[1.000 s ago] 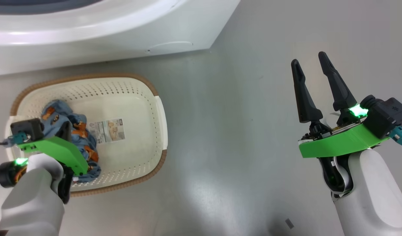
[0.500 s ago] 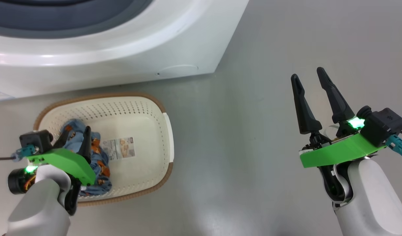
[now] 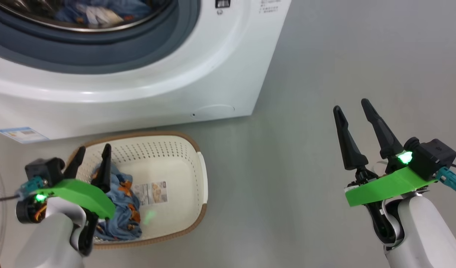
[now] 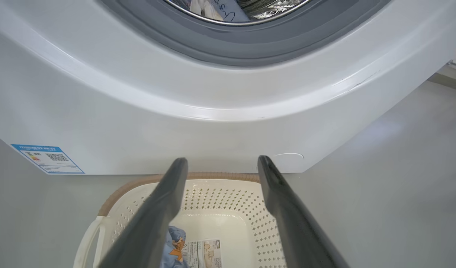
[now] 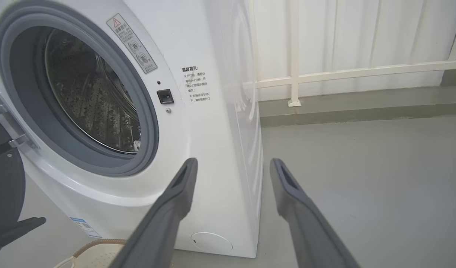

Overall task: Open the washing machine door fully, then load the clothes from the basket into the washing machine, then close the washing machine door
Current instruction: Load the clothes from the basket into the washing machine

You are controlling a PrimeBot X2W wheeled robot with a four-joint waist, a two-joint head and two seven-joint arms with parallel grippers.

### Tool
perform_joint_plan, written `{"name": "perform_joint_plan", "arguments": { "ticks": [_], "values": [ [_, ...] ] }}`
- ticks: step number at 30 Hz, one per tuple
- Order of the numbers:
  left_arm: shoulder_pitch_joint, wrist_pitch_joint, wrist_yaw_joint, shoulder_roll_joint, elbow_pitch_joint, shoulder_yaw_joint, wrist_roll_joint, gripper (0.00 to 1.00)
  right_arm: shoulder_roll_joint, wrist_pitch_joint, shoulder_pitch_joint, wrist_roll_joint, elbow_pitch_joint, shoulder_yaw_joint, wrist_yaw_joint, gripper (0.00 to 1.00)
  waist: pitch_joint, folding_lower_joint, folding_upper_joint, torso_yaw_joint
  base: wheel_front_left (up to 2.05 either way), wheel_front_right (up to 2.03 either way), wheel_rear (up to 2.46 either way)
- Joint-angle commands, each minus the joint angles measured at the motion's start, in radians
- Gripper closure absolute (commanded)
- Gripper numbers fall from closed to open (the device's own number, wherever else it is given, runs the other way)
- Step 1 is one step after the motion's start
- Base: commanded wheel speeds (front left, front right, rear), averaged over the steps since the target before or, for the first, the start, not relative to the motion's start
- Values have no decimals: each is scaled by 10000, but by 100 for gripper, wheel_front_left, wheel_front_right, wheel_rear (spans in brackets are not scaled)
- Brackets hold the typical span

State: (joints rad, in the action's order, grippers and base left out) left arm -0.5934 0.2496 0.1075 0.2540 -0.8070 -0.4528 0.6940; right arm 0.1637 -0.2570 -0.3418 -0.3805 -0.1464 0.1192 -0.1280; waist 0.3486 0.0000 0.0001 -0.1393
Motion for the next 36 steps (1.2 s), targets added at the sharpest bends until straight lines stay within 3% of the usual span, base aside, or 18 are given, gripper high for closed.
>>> {"name": "perform_joint_plan", "arguments": {
  "ticks": [1,21,36],
  "values": [
    [142,120,-88,434,271,353,-158,0,91,-48,215,-83,203,241,-27,0,-408,0,-1,174,0,0,0],
    [3404,121,-1097,535,4762,1708,-1304,0,366,-48,1076,-325,-243,485,-27,0,-2273,0,-1,577,0,0,0],
    [5138,122,-1621,518,6876,2151,-1670,0,687,-48,1640,-384,-444,498,-27,0,-3021,0,-1,806,0,0,0]
  ]
}}
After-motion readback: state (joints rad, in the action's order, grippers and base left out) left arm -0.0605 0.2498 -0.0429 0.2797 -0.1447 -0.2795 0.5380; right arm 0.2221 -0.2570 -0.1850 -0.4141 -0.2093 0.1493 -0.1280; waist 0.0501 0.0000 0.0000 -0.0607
